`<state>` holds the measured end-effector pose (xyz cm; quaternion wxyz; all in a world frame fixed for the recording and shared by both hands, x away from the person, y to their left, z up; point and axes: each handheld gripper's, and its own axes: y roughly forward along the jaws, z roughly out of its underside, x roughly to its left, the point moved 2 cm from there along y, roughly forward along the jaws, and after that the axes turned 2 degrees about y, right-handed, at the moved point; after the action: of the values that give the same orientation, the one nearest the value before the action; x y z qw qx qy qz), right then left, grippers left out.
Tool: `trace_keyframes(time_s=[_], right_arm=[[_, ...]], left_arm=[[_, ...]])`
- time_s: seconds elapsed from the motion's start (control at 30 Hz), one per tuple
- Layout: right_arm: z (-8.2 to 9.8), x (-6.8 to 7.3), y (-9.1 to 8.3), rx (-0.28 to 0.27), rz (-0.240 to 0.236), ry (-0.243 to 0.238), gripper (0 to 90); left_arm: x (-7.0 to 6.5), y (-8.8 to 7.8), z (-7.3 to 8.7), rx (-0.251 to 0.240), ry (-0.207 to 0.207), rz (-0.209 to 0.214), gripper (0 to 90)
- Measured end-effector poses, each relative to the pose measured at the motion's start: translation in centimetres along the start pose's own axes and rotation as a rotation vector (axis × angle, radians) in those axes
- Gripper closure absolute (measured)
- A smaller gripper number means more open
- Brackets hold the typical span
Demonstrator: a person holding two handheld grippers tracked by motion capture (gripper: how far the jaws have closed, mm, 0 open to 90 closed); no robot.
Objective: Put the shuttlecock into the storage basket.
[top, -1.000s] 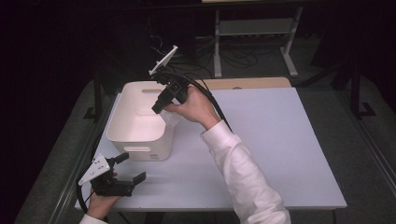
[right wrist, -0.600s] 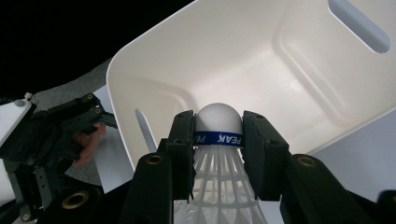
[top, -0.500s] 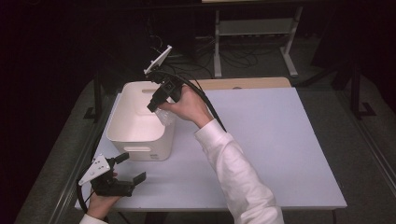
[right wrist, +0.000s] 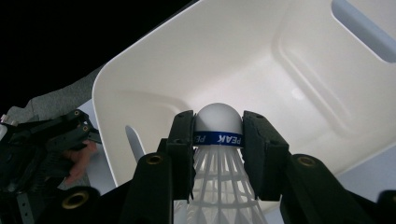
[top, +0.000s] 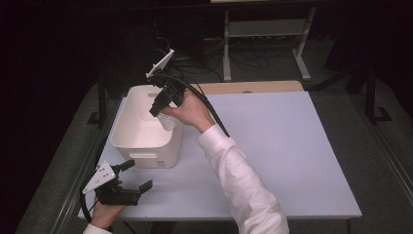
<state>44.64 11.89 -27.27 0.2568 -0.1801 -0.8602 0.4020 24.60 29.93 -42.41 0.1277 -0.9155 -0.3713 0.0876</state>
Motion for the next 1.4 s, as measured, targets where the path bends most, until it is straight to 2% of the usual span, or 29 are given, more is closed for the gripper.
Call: trace_keyframes(time_s=[0.37,0.57,0.63,0.9,1.4], right_arm=[[-0.7,0.6,1.4,0.018,-0.02,0.005,63.9],[-1.0,0.9,2.1,0.018,-0.023,-0.019,63.9],[-1.1,1.1,2.2,0.028,-0.032,-0.003,63.9],[-1.2,1.2,3.4,0.038,-0.041,-0.009,63.9],[-0.8,0.9,5.3,0.086,-0.012,-0.015,63.8]], left_arm=[[0.1,0.0,0.0,0.003,0.004,0.001,0.0],[0.1,0.0,0.0,0.01,0.009,0.002,0.0],[0.1,0.0,0.0,0.008,0.006,0.002,0.0],[0.1,0.0,0.0,0.007,0.003,0.001,0.0],[0.0,0.1,0.1,0.018,-0.002,0.005,0.0]])
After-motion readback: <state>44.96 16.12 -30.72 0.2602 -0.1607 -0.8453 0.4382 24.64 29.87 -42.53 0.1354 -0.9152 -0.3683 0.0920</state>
